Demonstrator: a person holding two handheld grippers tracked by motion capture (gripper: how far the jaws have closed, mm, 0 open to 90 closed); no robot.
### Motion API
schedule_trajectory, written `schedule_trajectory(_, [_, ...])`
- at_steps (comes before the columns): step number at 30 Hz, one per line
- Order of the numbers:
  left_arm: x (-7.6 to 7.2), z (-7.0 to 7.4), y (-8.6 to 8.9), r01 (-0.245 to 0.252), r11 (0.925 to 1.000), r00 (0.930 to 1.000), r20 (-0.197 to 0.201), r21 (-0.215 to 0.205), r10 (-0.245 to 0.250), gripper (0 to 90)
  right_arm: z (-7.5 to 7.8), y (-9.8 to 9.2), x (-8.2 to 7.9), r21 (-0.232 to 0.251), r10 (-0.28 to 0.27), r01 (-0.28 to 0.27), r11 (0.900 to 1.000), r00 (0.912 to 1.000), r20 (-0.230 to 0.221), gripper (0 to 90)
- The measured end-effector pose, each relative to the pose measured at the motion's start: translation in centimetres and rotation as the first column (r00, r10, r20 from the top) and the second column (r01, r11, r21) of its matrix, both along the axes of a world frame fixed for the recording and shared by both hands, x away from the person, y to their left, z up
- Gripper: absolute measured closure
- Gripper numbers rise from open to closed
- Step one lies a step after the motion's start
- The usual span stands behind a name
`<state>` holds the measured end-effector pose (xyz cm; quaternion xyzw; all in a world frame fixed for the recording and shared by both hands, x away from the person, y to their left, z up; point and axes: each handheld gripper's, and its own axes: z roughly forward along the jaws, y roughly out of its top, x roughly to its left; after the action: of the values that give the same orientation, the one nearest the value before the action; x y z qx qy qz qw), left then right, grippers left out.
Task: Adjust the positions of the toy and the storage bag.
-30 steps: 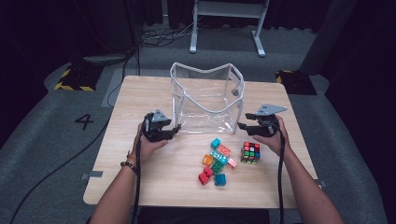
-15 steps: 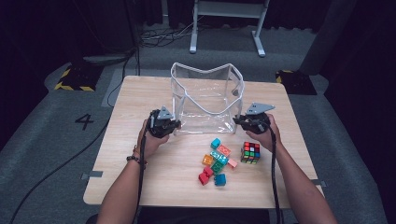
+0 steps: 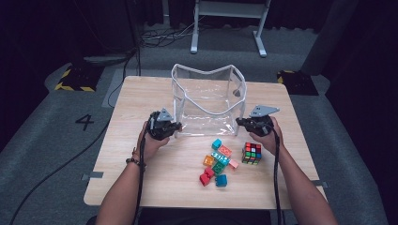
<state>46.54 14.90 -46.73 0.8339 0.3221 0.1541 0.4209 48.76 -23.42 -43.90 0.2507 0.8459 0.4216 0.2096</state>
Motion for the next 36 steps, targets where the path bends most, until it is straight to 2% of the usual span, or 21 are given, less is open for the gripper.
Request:
schedule_trajectory(1, [-0.2, 0.0, -0.1, -0.006, 0.9999, 1.0, -0.003, -0.009, 0.006, 86.9, 0.0, -0.2, -0.5, 0.002, 0.002, -0.001, 1.0, 1.0, -0.007, 87.3])
schedule_trajectory(4, [-1.0, 0.0, -0.6, 0.02, 0.9998, 0.9998, -0.007, -0.004, -0.02, 86.9, 0.0, -0.6, -0.9, -0.008, 0.01, -0.01, 1.0, 0.9999, 0.004, 87.3])
schedule_trajectory(6, [-1.4, 0.0, -1.1, 0.042, 0.999, 0.999, -0.016, -0.011, -0.042, 86.9, 0.1, -1.1, -1.4, -0.007, 0.008, -0.008, 1.0, 0.9999, -0.01, 87.3])
schedule_trajectory(8, [-1.8, 0.1, -1.3, 0.059, 0.9982, 0.9982, -0.003, 0.008, -0.059, 86.9, 0.1, -1.7, -1.8, -0.006, 0.015, -0.015, 1.0, 0.9999, -0.007, 87.3])
schedule_trajectory(10, [-2.2, 0.0, -1.9, 0.067, 0.9975, 0.9976, -0.019, -0.021, -0.067, 86.9, 0.1, -2.2, -2.3, -0.007, 0.012, -0.012, 1.0, 0.9999, -0.01, 87.2])
schedule_trajectory(11, [-2.4, 0.0, -2.0, 0.068, 0.9976, 0.9977, -0.003, -0.006, -0.068, 86.8, 0.1, -2.4, -2.4, -0.003, 0.015, -0.015, 1.0, 0.9998, -0.01, 87.2])
schedule_trajectory(15, [-3.1, 0.0, -2.8, 0.1, 0.9949, 0.9949, -0.015, -0.011, -0.1, 86.8, 0.1, -3.5, -3.1, 0.002, 0.012, -0.012, 1.0, 0.9998, -0.013, 87.1])
schedule_trajectory(17, [-3.5, -0.1, -3.2, 0.106, 0.9939, 0.9939, -0.028, -0.03, -0.106, 86.5, 0.1, -3.9, -3.5, 0.014, 0.009, -0.009, 1.0, 0.9998, -0.019, 86.6])
schedule_trajectory(18, [-3.5, 0.0, -3.2, 0.1, 0.9949, 0.9949, -0.002, 0.0, -0.1, 86.1, 0.0, -4.2, -3.6, 0.019, 0.006, -0.006, 1.0, 0.9998, -0.019, 85.0])
schedule_trajectory(19, [-3.8, 0.0, -3.2, 0.105, 0.9945, 0.9945, -0.007, 0.007, -0.105, 82.7, 0.1, -4.8, -3.9, 0.034, 0.001, -0.001, 0.999, 0.9998, -0.021, 79.2])
schedule_trajectory(20, [-3.8, 0.0, -3.2, 0.105, 0.9945, 0.9945, -0.007, 0.007, -0.105, 79.2, 0.1, -4.8, -3.9, 0.034, 0.001, -0.001, 0.999, 0.9998, -0.021, 79.2])
schedule_trajectory(21, [-4.0, -0.1, -3.1, 0.104, 0.9945, 0.9945, -0.013, 0.01, -0.104, 79.2, 0.1, -5.1, -4.1, 0.044, -0.003, 0.004, 0.999, 0.9998, -0.018, 73.8])
schedule_trajectory(24, [-4.8, -0.4, -2.4, 0.113, 0.9918, 0.9936, -0.01, 0.06, -0.113, 75.7, 0.1, -6.3, -4.6, 0.08, -0.002, 0.006, 0.997, 0.9986, -0.053, 59.8])
schedule_trajectory(25, [-5.4, -0.6, -1.7, 0.11, 0.9906, 0.9939, -0.02, 0.081, -0.109, 71.9, 0.0, -6.8, -5.0, 0.082, 0.014, -0.008, 0.997, 0.9978, -0.065, 49.3])
schedule_trajectory(28, [-6.0, -0.8, -1.0, 0.101, 0.9908, 0.9944, -0.038, 0.089, -0.098, 67.4, -0.1, -7.3, -5.5, 0.105, 0.047, -0.039, 0.994, 0.9958, -0.078, 45.0])
schedule_trajectory(29, [-6.5, -1.1, -0.3, 0.103, 0.9891, 0.9941, -0.046, 0.105, -0.098, 62.8, -0.2, -7.6, -6.0, 0.116, 0.063, -0.052, 0.992, 0.9943, -0.086, 38.1])
schedule_trajectory(30, [-6.5, -1.1, -0.3, 0.103, 0.9891, 0.9941, -0.046, 0.105, -0.098, 60.2, -0.2, -7.6, -6.0, 0.116, 0.063, -0.052, 0.992, 0.9943, -0.086, 38.1])
schedule_trajectory(31, [-6.8, -1.3, -0.1, 0.099, 0.9877, 0.9939, -0.06, 0.121, -0.092, 56.2, -0.5, -7.6, -6.4, 0.11, 0.086, -0.076, 0.991, 0.992, -0.092, 34.9])
schedule_trajectory(32, [-7.0, -1.5, 0.2, 0.092, 0.9875, 0.9935, -0.078, 0.128, -0.083, 56.2, -0.5, -7.6, -6.4, 0.11, 0.086, -0.076, 0.991, 0.992, -0.092, 34.9])
schedule_trajectory(33, [-7.3, -1.7, 0.4, 0.08, 0.9873, 0.9952, -0.067, 0.137, -0.071, 52.4, -0.6, -7.6, -6.6, 0.111, 0.098, -0.088, 0.99, 0.991, -0.091, 32.2])
schedule_trajectory(36, [-8.0, -2.0, 1.2, 0.058, 0.9872, 0.9959, -0.078, 0.148, -0.047, 41.8, -1.0, -7.3, -7.1, 0.109, 0.145, -0.133, 0.985, 0.9829, -0.113, 24.9])
